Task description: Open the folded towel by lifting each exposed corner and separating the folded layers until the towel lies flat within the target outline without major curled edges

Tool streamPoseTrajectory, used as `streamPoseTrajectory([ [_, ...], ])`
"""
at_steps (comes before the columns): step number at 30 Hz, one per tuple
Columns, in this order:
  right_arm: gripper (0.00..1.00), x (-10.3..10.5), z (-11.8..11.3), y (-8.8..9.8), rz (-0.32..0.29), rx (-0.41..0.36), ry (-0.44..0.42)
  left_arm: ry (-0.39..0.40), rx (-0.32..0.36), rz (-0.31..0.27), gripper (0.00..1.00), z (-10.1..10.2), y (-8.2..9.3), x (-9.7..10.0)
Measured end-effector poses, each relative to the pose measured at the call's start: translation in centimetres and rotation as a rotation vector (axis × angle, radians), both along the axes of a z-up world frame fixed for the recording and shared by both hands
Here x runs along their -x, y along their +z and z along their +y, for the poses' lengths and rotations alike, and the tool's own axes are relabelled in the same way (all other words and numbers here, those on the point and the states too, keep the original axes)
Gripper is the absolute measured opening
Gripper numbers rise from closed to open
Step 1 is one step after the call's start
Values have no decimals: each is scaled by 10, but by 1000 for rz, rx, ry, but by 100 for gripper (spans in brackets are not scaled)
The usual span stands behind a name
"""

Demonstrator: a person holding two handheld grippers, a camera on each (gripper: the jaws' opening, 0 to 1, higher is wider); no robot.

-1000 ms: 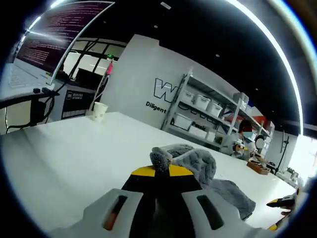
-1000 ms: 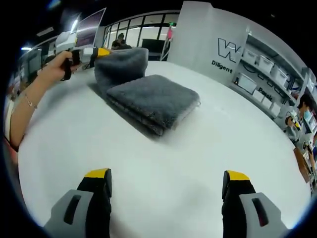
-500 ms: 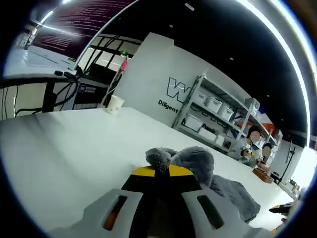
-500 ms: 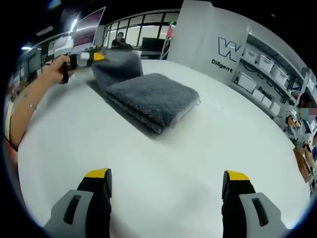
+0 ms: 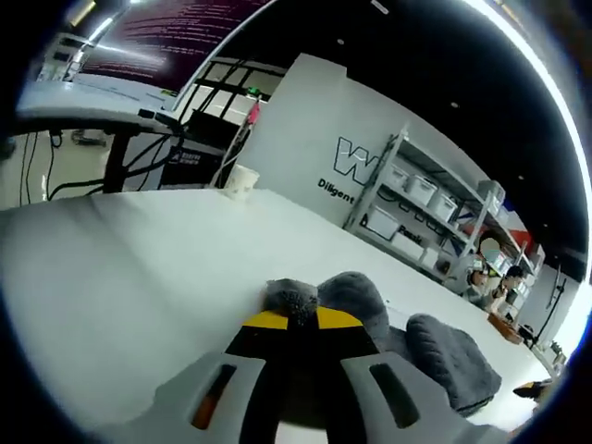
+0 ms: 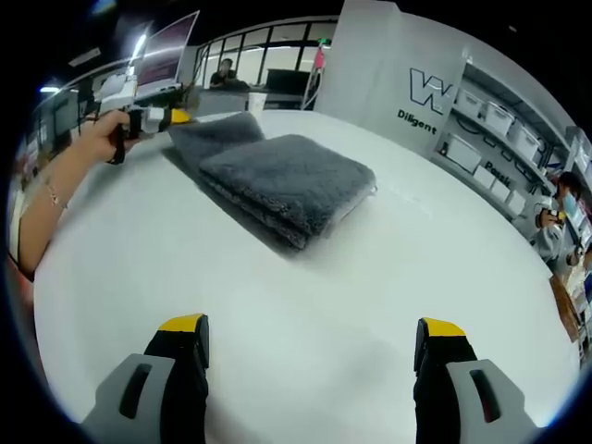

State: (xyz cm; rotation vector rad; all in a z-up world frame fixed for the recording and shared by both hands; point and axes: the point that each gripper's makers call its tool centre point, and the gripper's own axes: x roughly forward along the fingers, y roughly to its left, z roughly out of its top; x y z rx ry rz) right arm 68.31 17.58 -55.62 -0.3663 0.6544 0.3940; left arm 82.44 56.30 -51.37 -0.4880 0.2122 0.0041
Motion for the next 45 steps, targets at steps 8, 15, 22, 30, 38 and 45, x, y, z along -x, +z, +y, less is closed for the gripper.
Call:
streamPoseTrajectory([
  [8,92,-1,1,0,-2,1,5,70,-25,52,16,12,-11,6],
  [15,92,-2,3,4,-16,-16,7,118,-87,-15,35,27,19,11],
  [22,92,-1,15,12,-38,-74,40,-42,-125,-58,64,11,31,1],
  [30,92,-1,23,17,-51,-115,67,-257,-196,-61,65,-22,31,-2],
  [38,92,-1,25,20,-62,-123,74,-250,-334,1,54,-23,19,-4],
  [45,92,0,25,20,-63,-117,77,-185,-492,60,41,-4,7,-5],
])
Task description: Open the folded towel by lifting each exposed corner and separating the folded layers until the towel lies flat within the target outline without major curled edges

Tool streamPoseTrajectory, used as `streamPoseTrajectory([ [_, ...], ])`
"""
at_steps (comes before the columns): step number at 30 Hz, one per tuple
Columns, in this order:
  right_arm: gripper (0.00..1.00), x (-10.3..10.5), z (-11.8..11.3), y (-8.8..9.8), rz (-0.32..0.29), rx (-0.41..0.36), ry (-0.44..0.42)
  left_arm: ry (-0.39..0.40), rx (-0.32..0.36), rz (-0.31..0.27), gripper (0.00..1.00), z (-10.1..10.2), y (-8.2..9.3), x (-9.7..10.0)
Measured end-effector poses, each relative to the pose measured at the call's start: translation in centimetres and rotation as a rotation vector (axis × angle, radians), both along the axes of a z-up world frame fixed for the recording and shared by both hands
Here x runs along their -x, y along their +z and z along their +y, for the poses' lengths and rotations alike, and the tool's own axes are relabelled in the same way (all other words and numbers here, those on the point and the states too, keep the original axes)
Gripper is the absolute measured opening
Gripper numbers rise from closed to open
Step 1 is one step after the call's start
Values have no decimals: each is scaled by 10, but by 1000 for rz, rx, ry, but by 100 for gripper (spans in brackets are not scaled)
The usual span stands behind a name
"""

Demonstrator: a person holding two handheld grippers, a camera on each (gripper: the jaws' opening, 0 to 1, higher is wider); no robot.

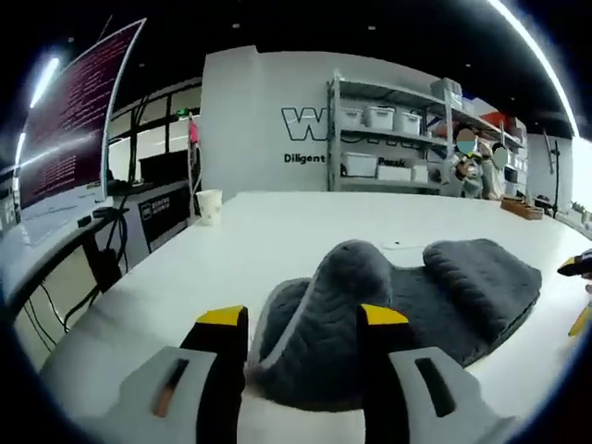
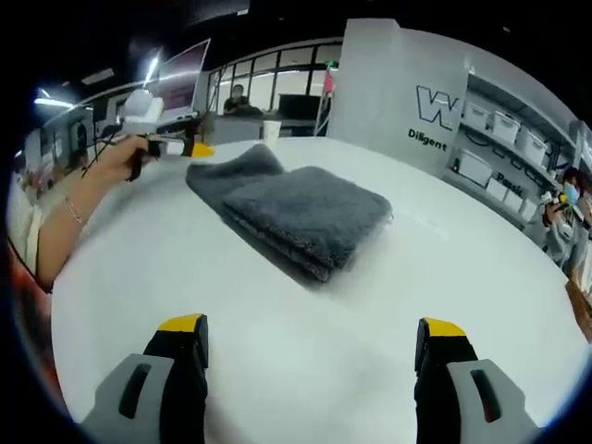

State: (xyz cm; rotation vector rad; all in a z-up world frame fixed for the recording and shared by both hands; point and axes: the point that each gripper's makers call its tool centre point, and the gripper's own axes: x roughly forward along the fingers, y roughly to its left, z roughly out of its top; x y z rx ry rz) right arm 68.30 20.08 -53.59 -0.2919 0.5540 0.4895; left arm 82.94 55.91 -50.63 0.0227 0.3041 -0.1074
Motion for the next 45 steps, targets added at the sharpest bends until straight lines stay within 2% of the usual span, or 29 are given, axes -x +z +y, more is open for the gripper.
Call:
streamPoseTrajectory([
  [4,92,0,0,0,-2,2,0,-7,24,27,38,0,-9,-1],
  [8,92,0,-1,-1,2,11,-4,-10,-43,69,35,2,-19,-3],
  [12,92,1,-2,-2,5,21,-2,-19,-25,77,36,4,-22,-9],
  [18,92,1,-2,-3,6,29,-3,-48,-18,126,35,3,-33,-12],
  [20,92,1,-3,-3,9,32,-5,-76,1,156,33,-1,-38,-11],
  [23,92,1,-5,-5,13,44,-10,-75,-27,171,28,0,-43,-11],
  [28,92,1,-5,-4,11,49,-7,-86,-27,170,17,-1,-43,-10],
  [30,92,1,-4,-4,8,51,-3,-85,-27,167,16,-2,-43,-10],
  [33,92,1,-3,-3,5,51,2,-89,-35,158,8,-5,-43,-9],
  [34,92,1,-3,-3,4,49,3,-87,-37,155,3,-4,-42,-9],
  [38,93,1,-2,0,-6,34,1,-71,-31,140,2,-1,-37,-8],
  [45,93,1,2,5,-17,-3,12,-13,58,66,2,11,-22,-5],
])
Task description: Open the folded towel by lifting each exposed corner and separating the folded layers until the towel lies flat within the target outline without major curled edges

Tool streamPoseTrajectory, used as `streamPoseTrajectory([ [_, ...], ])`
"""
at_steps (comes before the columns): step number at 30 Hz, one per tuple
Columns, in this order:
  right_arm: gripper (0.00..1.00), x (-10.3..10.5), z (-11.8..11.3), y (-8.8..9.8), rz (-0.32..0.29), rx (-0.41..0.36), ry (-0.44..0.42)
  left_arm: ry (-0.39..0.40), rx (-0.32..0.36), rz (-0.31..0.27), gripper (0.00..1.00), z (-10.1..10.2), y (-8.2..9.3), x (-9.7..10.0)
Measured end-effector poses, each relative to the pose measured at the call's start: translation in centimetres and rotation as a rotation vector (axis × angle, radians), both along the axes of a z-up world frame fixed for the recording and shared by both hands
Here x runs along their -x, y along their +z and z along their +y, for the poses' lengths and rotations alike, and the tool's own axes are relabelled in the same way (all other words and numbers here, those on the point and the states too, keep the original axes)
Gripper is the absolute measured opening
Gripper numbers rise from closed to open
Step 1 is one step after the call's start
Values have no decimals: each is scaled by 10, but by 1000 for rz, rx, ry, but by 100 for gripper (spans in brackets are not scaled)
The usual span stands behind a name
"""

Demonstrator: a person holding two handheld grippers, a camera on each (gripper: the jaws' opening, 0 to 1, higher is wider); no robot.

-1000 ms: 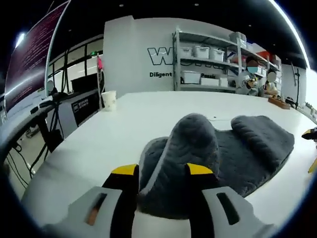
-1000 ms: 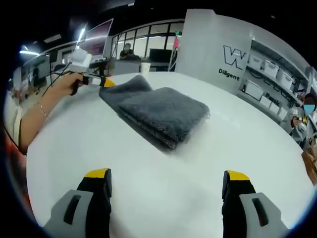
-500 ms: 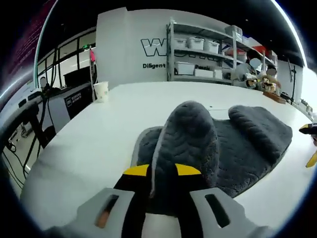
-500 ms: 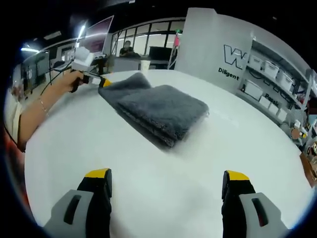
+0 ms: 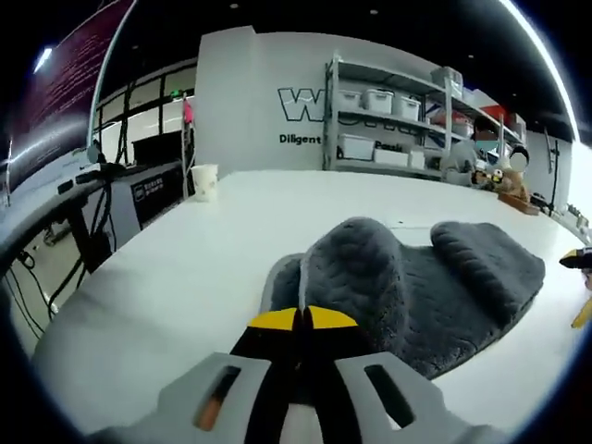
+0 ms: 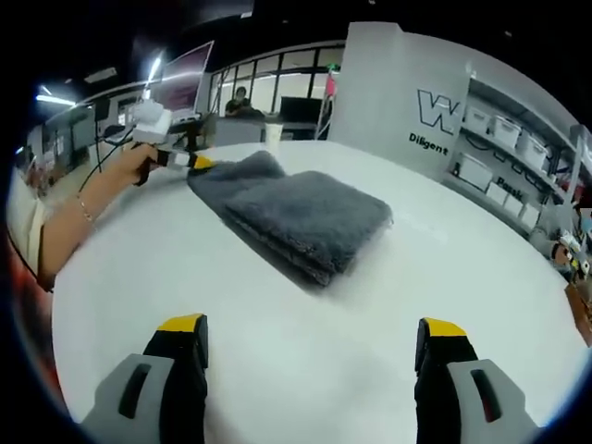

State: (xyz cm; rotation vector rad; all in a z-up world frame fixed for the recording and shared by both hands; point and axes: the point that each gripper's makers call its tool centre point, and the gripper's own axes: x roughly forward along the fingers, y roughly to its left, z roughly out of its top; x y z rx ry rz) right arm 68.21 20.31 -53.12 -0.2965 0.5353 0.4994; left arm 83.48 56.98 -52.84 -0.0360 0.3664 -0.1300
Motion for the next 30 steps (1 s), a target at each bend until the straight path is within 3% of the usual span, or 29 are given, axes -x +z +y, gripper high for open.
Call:
streamPoseTrajectory([
  [2,93,0,1,-1,1,2,2,29,32,-14,2,5,3,2],
  [8,93,0,1,-2,8,5,2,106,27,-27,2,20,4,10],
  [14,93,0,3,-4,14,12,9,150,-6,75,2,28,-21,14],
  [16,93,0,3,-5,16,11,9,150,-12,76,2,27,-23,14],
  [18,93,0,3,-5,16,10,7,140,-28,47,5,25,-17,13],
  [22,93,-1,4,-4,13,7,8,108,-7,34,24,19,-16,10],
  [27,93,0,6,-5,14,3,14,67,-19,10,28,14,-11,14],
  [30,93,-1,12,-8,23,4,25,14,83,-60,30,4,6,13],
])
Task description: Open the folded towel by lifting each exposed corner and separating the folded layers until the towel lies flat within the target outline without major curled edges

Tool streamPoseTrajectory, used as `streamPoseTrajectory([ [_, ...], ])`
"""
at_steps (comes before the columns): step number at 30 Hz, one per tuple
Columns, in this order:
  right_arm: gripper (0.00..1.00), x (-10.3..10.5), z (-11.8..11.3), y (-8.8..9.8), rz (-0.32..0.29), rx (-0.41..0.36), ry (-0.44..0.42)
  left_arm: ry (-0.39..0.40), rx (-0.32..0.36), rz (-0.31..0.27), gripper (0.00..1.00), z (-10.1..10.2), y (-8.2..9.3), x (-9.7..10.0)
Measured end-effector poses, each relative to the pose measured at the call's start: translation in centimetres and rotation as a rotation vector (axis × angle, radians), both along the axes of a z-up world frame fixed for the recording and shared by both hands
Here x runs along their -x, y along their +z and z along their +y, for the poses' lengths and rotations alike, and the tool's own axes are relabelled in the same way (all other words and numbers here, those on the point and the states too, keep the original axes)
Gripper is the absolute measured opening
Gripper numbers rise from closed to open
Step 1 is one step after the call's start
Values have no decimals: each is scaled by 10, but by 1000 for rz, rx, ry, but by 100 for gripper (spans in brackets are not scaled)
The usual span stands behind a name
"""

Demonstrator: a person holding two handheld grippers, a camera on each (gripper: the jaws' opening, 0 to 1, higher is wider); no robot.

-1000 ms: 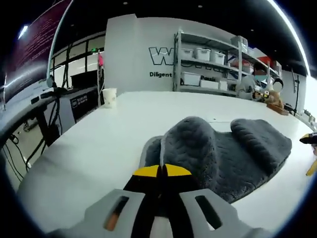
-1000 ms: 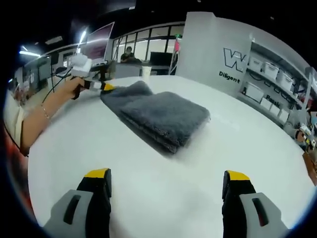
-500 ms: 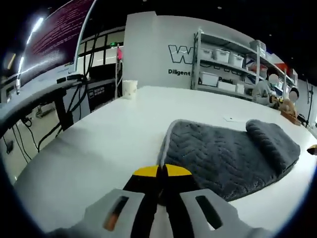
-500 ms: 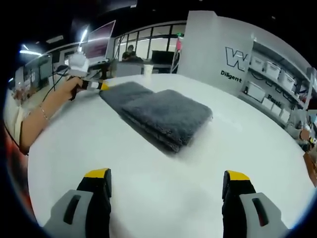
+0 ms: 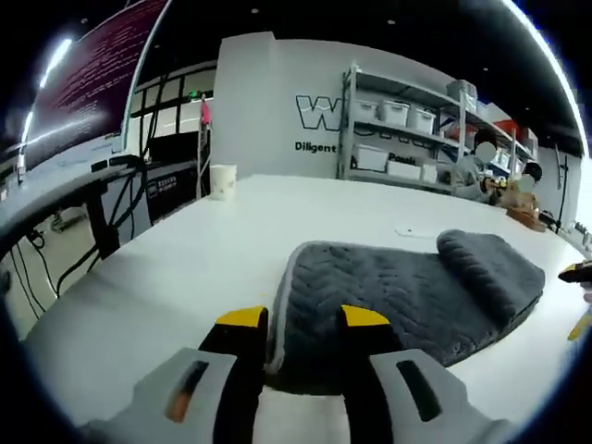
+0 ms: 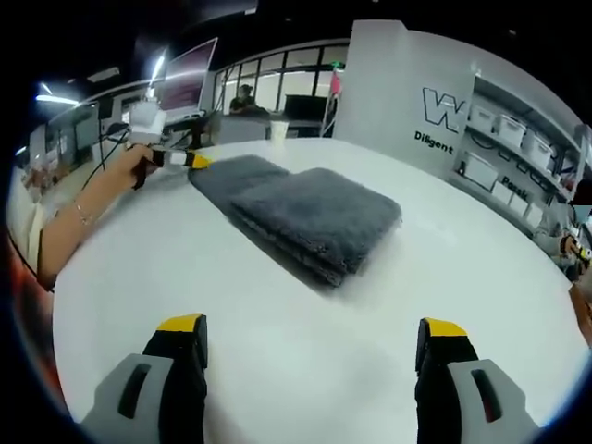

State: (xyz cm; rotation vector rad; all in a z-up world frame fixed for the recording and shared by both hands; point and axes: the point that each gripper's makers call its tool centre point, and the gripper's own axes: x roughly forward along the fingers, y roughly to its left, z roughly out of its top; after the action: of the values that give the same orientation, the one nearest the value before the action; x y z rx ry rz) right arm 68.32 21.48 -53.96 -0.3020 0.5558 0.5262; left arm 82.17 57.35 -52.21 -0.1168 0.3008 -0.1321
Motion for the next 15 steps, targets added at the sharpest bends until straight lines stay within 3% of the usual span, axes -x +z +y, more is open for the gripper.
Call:
streamPoseTrajectory([
  [3,93,0,5,-2,5,2,15,-53,68,-48,36,-8,13,1],
  [10,93,0,9,-1,-4,3,25,-181,332,-68,50,-29,21,3],
  [15,93,-3,6,-3,-2,5,8,-206,299,-81,66,-35,27,4],
])
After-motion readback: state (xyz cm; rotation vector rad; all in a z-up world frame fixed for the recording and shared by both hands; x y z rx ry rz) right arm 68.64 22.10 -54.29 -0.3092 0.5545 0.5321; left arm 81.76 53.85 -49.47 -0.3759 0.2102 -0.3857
